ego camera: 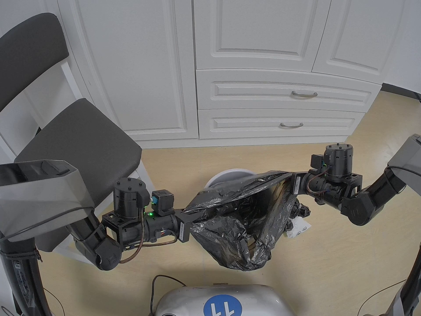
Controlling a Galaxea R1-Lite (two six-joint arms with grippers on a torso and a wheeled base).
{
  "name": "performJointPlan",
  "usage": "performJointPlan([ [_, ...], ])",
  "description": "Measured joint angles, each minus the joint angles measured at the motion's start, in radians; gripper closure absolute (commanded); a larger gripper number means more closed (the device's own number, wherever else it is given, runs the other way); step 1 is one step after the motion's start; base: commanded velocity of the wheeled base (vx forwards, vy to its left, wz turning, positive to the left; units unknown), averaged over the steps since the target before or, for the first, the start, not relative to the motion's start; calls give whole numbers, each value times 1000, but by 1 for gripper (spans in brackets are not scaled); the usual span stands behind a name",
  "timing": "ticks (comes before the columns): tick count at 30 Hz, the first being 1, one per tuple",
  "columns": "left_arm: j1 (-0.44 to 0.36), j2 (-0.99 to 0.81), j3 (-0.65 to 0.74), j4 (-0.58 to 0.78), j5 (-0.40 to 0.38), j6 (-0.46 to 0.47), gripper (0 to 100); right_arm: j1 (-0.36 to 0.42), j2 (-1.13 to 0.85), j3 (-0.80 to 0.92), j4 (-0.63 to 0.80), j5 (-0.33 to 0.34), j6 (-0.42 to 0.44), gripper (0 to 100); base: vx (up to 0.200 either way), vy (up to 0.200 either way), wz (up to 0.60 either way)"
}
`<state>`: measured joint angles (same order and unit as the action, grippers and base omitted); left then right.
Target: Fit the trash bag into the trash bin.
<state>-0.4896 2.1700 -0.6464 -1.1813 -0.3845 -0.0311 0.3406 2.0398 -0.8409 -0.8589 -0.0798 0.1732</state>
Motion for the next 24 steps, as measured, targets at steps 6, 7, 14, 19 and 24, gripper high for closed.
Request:
performJointPlan([
  [6, 27, -2, 17, -7, -8, 7, 100, -25, 19, -25, 0, 3, 1, 100, 0, 0, 0],
  [7, 27, 1, 16, -10, -8, 7, 100, -26, 19, -26, 1, 3, 0, 100, 0, 0, 0],
  [14, 2, 58, 10, -138, 3, 0, 100, -24, 3, 0, 7, -7, -19, 100, 0, 0, 0],
  [19, -32, 114, 21, -199, 8, 1, 100, -11, -32, 60, 33, -7, -106, 100, 0, 0, 0],
  [24, -64, 168, 29, -197, 10, 4, 100, 7, -38, 98, 73, -10, -142, 100, 0, 0, 0],
])
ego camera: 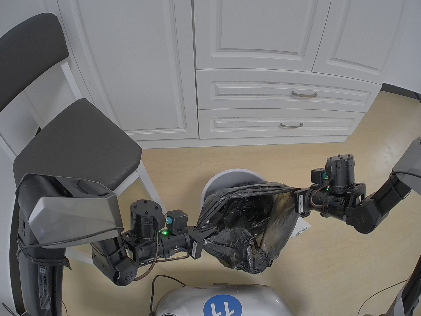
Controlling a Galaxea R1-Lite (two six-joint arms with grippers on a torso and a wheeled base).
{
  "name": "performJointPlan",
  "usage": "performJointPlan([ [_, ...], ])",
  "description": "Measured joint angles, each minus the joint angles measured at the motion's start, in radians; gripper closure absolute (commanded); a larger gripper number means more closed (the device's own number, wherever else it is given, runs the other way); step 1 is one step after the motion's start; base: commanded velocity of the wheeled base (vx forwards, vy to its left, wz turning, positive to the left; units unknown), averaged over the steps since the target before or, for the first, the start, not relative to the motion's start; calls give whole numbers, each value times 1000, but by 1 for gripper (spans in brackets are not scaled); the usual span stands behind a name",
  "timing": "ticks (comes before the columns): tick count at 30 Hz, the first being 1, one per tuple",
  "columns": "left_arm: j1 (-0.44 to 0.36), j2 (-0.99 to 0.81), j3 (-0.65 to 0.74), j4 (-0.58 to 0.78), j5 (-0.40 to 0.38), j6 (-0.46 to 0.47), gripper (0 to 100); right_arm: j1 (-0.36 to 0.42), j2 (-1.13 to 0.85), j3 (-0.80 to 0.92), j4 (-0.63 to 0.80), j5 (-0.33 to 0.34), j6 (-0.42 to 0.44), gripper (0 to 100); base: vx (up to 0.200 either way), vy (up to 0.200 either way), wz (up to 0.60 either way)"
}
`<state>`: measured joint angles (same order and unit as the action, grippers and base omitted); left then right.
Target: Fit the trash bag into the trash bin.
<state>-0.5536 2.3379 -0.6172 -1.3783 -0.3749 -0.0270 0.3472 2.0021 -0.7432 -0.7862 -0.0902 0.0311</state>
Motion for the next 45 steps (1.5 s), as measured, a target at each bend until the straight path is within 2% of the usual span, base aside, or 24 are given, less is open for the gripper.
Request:
performJointPlan([
  [5, 1, 30, -4, 14, 0, 7, 100, 26, 46, -5, -11, -50, -3, 100, 0, 0, 0],
  [11, 40, 45, -22, 143, 13, 60, 100, 39, 102, -23, -61, -80, -3, 100, 0, 0, 0],
  [18, 62, 54, -84, 214, 174, 85, 100, 42, 131, -28, -75, -93, -5, 100, 0, 0, 0],
  [27, 58, 72, -151, 207, 240, 82, 100, 43, 164, -61, -82, -138, 0, 100, 0, 0, 0],
  [34, 49, 90, -191, 181, 291, 76, 100, 42, 210, -90, -204, -150, 6, 100, 0, 0, 0],
  [35, 46, 91, -192, 176, 293, 76, 100, 41, 216, -90, -210, -150, 3, 0, 0, 0, 0],
  [43, 26, 85, -187, 133, 295, 73, 100, 23, 207, -39, -222, -143, -54, 0, 0, 0, 0],
  [45, 21, 79, -182, 131, 295, 64, 100, 16, 186, -5, -222, -132, -94, 0, 0, 0, 0],
])
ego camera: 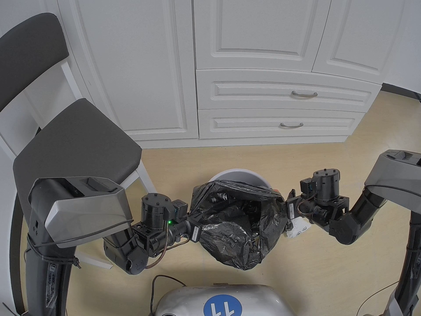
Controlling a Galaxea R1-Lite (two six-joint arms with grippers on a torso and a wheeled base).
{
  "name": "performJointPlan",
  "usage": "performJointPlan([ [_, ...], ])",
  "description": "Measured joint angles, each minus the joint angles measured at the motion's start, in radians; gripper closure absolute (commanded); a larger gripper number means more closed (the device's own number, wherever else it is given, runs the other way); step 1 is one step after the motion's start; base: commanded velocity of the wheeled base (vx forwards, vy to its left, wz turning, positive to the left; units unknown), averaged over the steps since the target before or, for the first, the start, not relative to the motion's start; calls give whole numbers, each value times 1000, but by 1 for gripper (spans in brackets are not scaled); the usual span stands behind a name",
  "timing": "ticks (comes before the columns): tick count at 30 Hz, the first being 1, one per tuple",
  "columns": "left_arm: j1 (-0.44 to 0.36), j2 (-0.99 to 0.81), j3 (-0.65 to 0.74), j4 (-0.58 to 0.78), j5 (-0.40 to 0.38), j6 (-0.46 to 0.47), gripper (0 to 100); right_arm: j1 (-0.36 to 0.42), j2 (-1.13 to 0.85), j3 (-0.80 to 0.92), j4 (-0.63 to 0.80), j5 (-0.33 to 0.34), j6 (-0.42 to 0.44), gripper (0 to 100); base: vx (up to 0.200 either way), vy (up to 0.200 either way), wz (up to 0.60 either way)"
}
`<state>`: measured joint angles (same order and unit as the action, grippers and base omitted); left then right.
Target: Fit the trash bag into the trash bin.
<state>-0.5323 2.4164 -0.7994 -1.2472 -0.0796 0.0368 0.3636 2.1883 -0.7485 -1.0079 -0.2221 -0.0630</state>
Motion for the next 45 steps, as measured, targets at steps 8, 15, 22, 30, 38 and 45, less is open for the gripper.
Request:
performJointPlan([
  [8, -14, -34, 8, -7, 0, -24, 100, -8, -118, 131, -46, 80, -72, 0, 0, 0, 0],
  [15, -16, -45, 18, -5, 0, -25, 100, 18, -209, 231, -72, 192, -110, 0, 0, 0, 0],
  [22, -13, -48, 25, -1, 2, -23, 100, -42, -230, 248, -67, 373, -116, 0, 0, 0, 0],
  [30, -12, -47, 24, -3, 1, -24, 100, -176, -114, 212, -91, 654, -117, 0, 0, 0, 0],
  [38, -12, -46, 23, -3, 0, -23, 100, -208, 59, 202, -382, 765, -105, 0, 0, 0, 0],
  [45, 8, -37, 11, 5, -3, -22, 100, -278, 143, 227, -511, 1072, -12, 0, 0, 0, 0],
])
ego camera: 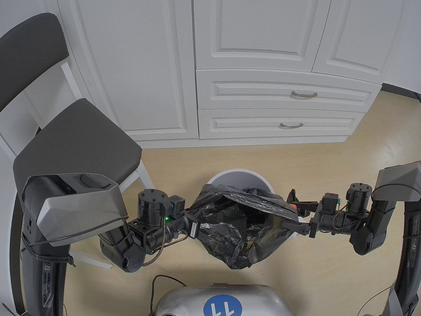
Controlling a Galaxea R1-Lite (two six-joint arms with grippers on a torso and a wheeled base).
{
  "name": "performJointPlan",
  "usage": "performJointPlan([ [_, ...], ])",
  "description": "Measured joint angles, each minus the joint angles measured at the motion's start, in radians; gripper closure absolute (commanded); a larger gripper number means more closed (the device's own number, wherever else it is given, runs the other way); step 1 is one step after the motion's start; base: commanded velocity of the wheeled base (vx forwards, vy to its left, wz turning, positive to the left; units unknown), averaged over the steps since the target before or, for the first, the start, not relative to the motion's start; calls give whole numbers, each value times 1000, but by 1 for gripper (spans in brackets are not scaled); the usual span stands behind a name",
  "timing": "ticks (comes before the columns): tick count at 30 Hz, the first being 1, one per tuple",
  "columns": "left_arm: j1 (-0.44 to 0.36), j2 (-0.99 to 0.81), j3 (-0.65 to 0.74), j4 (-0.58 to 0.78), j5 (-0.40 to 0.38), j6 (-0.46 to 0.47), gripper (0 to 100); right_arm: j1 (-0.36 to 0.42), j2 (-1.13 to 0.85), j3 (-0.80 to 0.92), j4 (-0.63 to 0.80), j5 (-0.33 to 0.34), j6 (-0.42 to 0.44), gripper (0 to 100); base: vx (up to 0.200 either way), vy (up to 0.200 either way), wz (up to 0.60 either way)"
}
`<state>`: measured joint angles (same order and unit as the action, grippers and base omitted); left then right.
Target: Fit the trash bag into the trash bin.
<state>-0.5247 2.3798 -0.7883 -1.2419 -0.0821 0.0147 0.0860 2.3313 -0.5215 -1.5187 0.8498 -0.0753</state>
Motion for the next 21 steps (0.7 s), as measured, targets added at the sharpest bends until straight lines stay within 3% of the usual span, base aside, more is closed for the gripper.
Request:
performJointPlan([
  [8, 44, 27, -34, 25, -3, 1, 100, -116, 69, 6, -34, 268, 164, 0, 0, 0, 0],
  [11, 56, 35, -46, 38, -4, 0, 100, -156, 84, 0, -34, 323, 190, 0, 0, 0, 0],
  [18, 63, 36, -53, 31, -1, -2, 100, -178, 84, -12, -34, 313, 200, 0, 0, 0, 0],
  [21, 56, 30, -52, 28, 1, -3, 100, -163, 56, -8, -34, 252, 200, 0, 0, 0, 0],
])
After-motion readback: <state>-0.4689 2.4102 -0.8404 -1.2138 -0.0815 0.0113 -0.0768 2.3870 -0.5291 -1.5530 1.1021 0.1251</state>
